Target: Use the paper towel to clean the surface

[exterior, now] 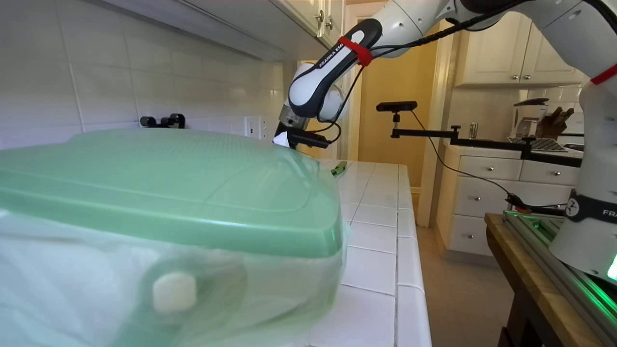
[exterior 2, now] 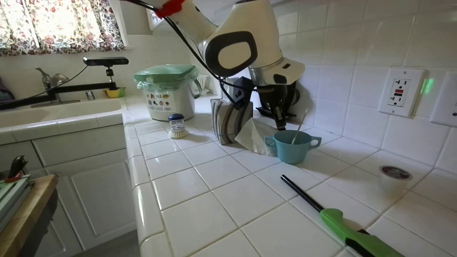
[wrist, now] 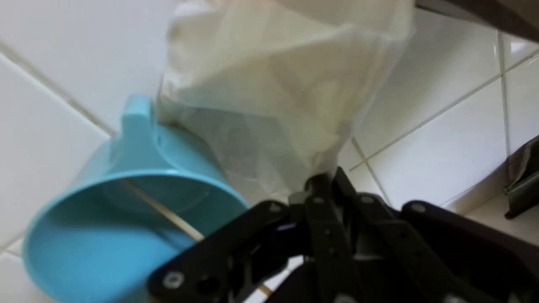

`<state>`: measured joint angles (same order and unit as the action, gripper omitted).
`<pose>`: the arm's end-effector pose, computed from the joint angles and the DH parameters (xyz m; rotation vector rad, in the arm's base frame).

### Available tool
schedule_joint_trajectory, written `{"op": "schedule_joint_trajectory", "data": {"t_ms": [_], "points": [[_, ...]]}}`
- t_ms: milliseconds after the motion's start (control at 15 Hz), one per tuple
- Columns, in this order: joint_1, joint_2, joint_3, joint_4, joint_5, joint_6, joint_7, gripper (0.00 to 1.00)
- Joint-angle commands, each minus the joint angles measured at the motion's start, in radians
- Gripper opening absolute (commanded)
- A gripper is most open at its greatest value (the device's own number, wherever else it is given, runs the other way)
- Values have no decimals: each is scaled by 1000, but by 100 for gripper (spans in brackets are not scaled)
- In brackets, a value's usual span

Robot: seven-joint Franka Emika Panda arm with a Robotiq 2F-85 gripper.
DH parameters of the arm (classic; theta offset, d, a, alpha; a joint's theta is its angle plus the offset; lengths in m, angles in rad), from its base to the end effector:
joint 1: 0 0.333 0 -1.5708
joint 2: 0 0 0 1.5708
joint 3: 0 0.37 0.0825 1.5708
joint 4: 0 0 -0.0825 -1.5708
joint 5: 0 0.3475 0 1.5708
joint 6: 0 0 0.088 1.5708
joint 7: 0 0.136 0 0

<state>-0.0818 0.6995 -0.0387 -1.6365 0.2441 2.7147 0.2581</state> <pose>0.7353 -0.0892 0.2879 -2.8287 0.8252 -0.5514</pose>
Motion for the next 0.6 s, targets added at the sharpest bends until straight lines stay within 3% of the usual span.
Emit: {"op": "schedule_joint_trajectory", "data": {"t_ms": [0,333,533], "points": [[10,-3,-12,5,-34,20,-28,40],[48,-105,-11,-124,-49,65,-20,77],[101,-208,-33,-258,-60,80,22,100]]}}
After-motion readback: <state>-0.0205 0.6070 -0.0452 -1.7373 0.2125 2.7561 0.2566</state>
